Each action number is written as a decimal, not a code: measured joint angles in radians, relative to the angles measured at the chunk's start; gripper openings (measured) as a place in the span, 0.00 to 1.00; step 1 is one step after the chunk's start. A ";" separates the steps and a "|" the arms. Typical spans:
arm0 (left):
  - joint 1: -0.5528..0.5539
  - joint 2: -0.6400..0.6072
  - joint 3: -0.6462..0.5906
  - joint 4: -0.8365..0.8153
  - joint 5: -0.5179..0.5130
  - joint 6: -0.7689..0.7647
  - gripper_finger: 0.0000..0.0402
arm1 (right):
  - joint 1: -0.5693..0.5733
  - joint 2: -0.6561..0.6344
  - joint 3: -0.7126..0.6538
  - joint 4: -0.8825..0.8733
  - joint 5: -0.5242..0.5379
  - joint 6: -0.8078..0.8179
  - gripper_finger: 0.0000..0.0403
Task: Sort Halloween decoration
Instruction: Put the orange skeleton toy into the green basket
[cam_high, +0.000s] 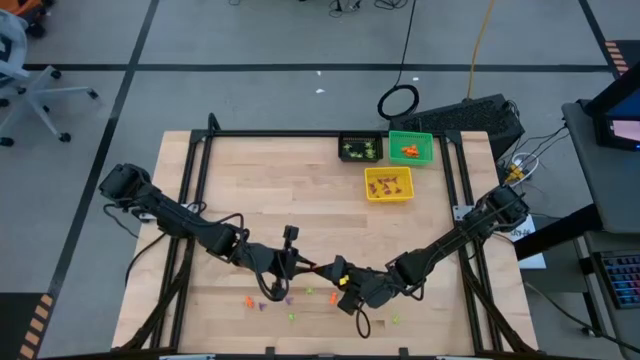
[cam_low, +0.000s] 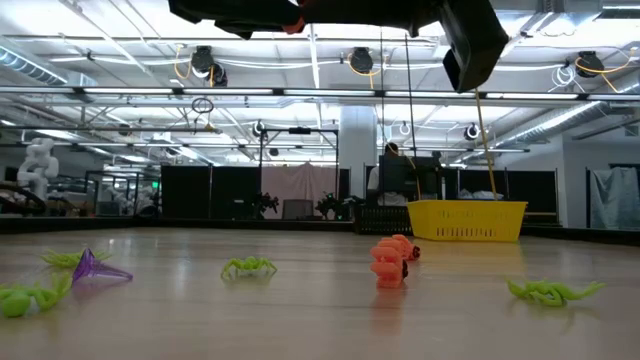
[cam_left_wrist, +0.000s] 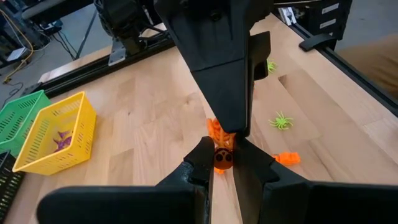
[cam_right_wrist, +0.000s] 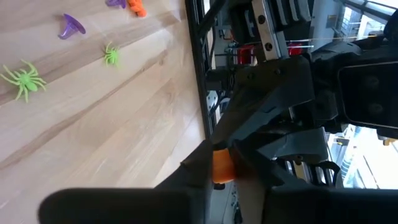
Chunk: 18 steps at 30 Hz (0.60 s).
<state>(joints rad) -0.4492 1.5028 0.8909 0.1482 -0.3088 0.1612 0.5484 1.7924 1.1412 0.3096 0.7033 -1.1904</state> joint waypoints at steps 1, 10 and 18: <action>0.000 0.000 0.000 -0.001 0.000 0.001 0.10 | 0.000 0.000 0.000 0.000 0.000 0.000 0.09; 0.000 0.000 -0.001 -0.002 0.000 0.000 0.10 | 0.000 0.000 0.000 -0.001 0.002 0.010 0.03; 0.000 0.000 -0.001 0.002 0.051 -0.128 0.19 | 0.002 0.000 0.000 -0.012 0.002 0.103 0.03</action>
<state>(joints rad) -0.4491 1.5032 0.8902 0.1497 -0.2574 0.0331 0.5503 1.7924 1.1412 0.2971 0.7055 -1.0877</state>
